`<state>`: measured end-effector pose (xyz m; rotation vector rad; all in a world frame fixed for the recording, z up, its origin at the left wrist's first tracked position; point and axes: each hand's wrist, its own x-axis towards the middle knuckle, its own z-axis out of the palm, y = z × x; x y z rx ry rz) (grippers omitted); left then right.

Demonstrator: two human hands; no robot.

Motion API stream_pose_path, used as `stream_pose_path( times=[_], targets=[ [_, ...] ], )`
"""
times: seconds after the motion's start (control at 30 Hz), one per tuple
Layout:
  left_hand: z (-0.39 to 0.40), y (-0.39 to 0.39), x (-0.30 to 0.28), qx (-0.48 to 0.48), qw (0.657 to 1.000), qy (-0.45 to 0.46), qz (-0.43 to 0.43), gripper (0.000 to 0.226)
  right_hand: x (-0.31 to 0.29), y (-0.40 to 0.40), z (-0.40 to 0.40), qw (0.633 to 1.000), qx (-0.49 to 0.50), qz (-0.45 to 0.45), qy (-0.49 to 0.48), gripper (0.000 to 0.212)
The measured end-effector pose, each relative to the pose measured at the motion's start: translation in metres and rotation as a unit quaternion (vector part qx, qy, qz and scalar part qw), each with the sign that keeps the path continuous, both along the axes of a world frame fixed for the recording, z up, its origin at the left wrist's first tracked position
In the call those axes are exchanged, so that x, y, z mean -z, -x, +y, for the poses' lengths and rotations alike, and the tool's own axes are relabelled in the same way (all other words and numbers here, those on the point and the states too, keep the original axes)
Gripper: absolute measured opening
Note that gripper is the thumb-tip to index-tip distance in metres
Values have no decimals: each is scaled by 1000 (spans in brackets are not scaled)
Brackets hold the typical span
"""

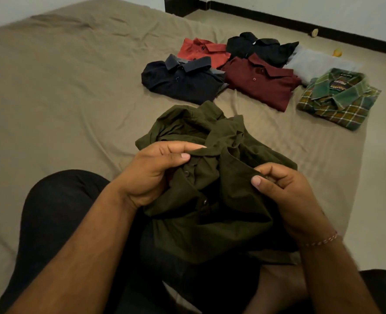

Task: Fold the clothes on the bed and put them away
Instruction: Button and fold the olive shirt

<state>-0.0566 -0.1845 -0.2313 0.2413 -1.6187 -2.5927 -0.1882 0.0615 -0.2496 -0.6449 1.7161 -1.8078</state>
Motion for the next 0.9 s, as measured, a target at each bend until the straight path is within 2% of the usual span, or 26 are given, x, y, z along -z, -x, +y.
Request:
stream_pose_path(
  times=[0.1, 0.17, 0.23, 0.33, 0.37, 0.4, 0.47, 0.5, 0.57, 0.67, 0.77, 0.9],
  targets=[
    [8, 1, -3, -57, 997, 43, -1, 32, -4, -4, -1, 1000, 1, 10, -2, 9],
    [16, 3, -8, -129, 987, 93, -12, 28, -7, -6, -3, 996, -18, 80, -32, 9],
    [24, 3, -14, -195, 969, 152, -25, 23, -7, -12, -7, 984, -54, 160, -62, 12],
    [28, 5, -18, -242, 924, 296, -34, 18, -2, -17, -14, 981, -37, 175, -76, 9],
    [26, 4, -20, -250, 921, 297, -42, 19, 0, -18, -16, 980, -9, 179, -85, 7],
    [22, 4, -22, -252, 934, 249, -46, 22, 2, -17, -16, 978, 24, 183, -97, 4],
    [13, 1, -30, -216, 972, 80, -52, 22, 0, -11, -14, 977, 86, 170, -99, 3],
    [9, -2, -33, -197, 979, 20, -53, 20, -1, -7, -11, 977, 107, 159, -92, 6],
    [4, -6, -32, -173, 984, -25, -47, 21, -2, -1, -6, 977, 120, 154, -82, 12],
    [5, -13, -25, -147, 987, -65, -18, 26, -2, -2, -5, 981, 119, 137, -75, 14],
    [12, -15, -22, -135, 990, -46, 19, 34, -5, -6, -7, 990, 114, 68, -57, 16],
    [29, -10, -29, -175, 983, 48, 37, 39, -17, -14, -4, 994, 98, 52, -17, 49]
  ],
)
